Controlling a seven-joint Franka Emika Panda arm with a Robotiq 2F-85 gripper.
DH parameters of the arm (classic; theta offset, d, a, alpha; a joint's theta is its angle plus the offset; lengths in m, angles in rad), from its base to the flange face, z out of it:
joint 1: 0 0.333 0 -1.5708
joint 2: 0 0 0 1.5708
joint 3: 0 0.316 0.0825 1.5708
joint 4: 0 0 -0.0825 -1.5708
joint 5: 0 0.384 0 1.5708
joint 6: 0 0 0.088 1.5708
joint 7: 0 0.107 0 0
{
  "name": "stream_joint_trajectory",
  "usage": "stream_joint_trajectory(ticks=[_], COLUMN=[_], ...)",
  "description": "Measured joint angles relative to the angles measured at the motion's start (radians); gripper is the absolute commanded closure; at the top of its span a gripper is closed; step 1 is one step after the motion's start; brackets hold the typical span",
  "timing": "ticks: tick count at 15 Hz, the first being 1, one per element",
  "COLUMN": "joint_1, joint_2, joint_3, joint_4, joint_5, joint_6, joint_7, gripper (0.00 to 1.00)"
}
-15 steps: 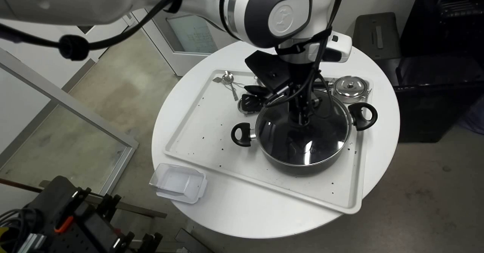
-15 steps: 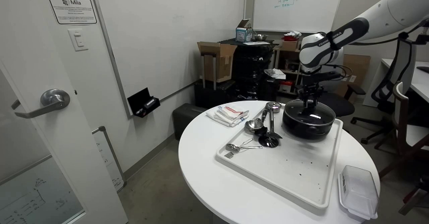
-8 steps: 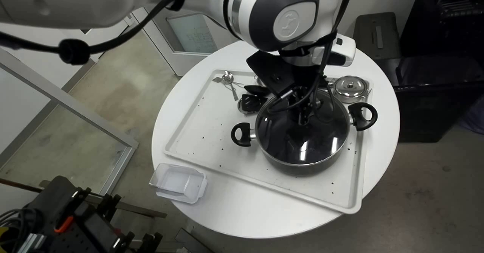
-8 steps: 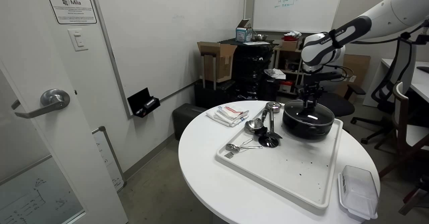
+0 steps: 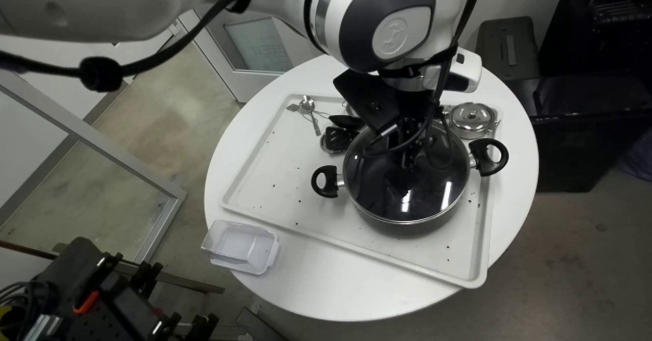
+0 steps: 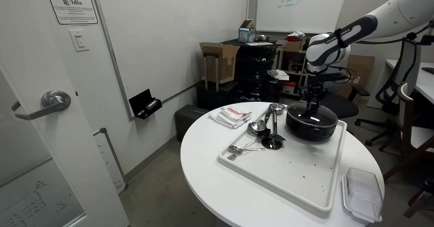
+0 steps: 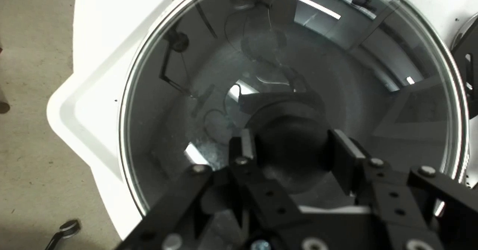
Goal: Put the glass lid on the black pot.
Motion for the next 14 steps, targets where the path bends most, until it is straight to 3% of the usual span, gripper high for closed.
stream_joint_trajectory(ticks=[14], joint_1=[-0.013], joint_2=[-0.004], joint_3=[0.02], joint_4=[-0.002], joint_5=[0.0], joint_6=[-0.002], joint_7=[-0.012], gripper=[0.75])
